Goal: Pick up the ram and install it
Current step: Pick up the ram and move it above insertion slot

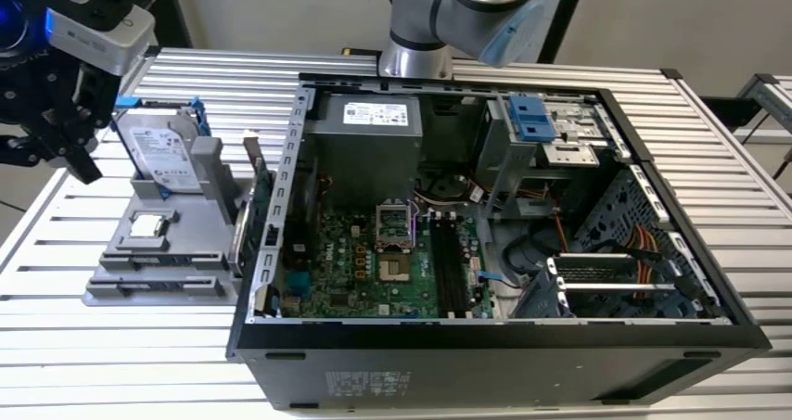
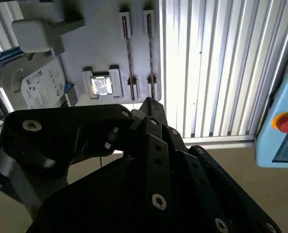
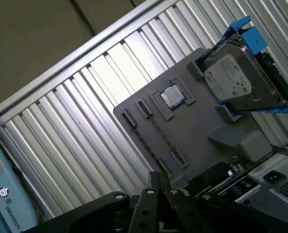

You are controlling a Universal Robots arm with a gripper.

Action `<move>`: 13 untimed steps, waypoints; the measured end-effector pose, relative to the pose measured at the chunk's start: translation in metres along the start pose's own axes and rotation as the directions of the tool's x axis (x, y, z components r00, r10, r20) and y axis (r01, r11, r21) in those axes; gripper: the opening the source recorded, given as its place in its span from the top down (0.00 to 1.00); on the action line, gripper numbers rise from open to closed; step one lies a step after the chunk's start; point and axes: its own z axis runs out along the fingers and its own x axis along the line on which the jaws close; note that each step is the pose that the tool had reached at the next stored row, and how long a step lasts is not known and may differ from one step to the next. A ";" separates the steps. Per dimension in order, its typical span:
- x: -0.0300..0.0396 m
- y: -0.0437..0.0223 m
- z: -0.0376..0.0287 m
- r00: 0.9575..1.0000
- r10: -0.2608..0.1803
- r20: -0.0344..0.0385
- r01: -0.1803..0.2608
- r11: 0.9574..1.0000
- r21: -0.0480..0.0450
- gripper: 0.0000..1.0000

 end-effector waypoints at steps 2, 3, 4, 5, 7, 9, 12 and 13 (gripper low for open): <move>0.0000 0.0000 0.0000 1.000 -0.025 -0.001 0.025 1.000 0.000 1.00; 0.0000 0.0000 0.0000 0.999 -0.038 -0.002 0.038 0.999 0.000 1.00; 0.0000 0.0000 0.0000 0.999 -0.051 -0.002 0.051 0.999 0.000 1.00; 0.0000 0.0000 0.0000 0.998 -0.064 -0.003 0.064 0.998 0.000 1.00; 0.0000 0.0000 0.0000 0.996 -0.090 -0.004 0.090 0.996 -0.001 1.00; 0.0000 0.0000 0.0000 0.992 -0.122 -0.005 0.122 0.992 -0.001 1.00; 0.0000 0.0000 0.0000 0.984 -0.176 -0.008 0.176 0.984 -0.001 1.00; 0.0000 0.0000 0.0000 0.981 -0.194 -0.009 0.194 0.981 -0.002 1.00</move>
